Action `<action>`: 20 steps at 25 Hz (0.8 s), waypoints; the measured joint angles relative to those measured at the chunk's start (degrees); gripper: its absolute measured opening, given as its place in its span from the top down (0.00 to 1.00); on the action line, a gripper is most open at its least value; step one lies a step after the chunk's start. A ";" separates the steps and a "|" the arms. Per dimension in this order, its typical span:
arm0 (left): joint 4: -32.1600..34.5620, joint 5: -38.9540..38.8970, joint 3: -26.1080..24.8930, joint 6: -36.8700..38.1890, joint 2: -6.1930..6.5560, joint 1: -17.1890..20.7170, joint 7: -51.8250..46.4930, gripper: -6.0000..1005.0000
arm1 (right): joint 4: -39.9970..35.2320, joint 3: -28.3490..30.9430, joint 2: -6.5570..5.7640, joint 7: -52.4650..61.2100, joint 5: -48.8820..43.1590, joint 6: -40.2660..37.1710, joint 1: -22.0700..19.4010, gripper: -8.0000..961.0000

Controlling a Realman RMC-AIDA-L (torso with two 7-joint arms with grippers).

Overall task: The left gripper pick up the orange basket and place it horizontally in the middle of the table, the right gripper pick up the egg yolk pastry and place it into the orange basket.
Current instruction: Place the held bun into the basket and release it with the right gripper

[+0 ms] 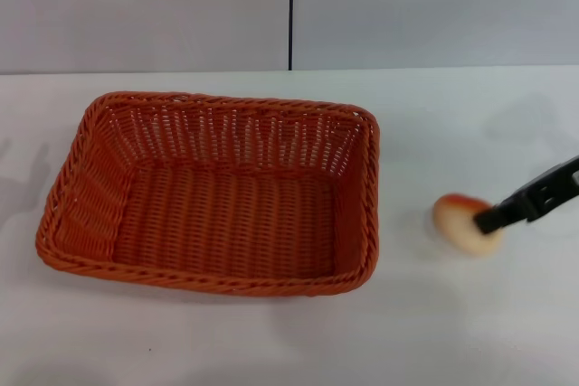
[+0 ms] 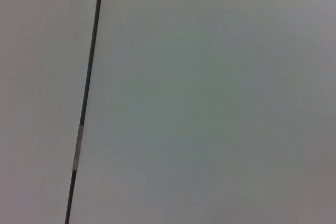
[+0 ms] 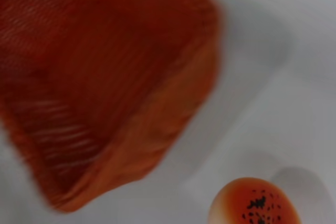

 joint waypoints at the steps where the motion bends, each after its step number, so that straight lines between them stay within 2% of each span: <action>1: 0.00 0.00 0.00 0.00 0.00 0.00 0.00 0.45 | 0.00 0.00 0.00 0.00 0.00 0.00 0.00 0.95; 8: 0.00 0.00 -0.51 -0.58 0.04 -0.10 -0.17 0.45 | 1.49 -7.23 1.19 0.55 5.93 -4.71 0.33 0.95; 12: 0.00 0.00 -0.78 -0.59 0.04 -0.11 -0.17 0.45 | 3.47 -9.58 1.10 0.29 9.57 -5.18 0.97 0.95; 13: 0.00 0.00 -1.01 -0.58 0.03 -0.15 -0.23 0.45 | 5.16 -11.44 1.01 -0.81 12.77 -6.00 1.68 0.95; 20: 0.00 0.00 -1.13 -0.58 0.01 -0.18 -0.09 0.45 | 9.92 -14.91 1.00 -6.05 25.02 -11.21 4.15 0.96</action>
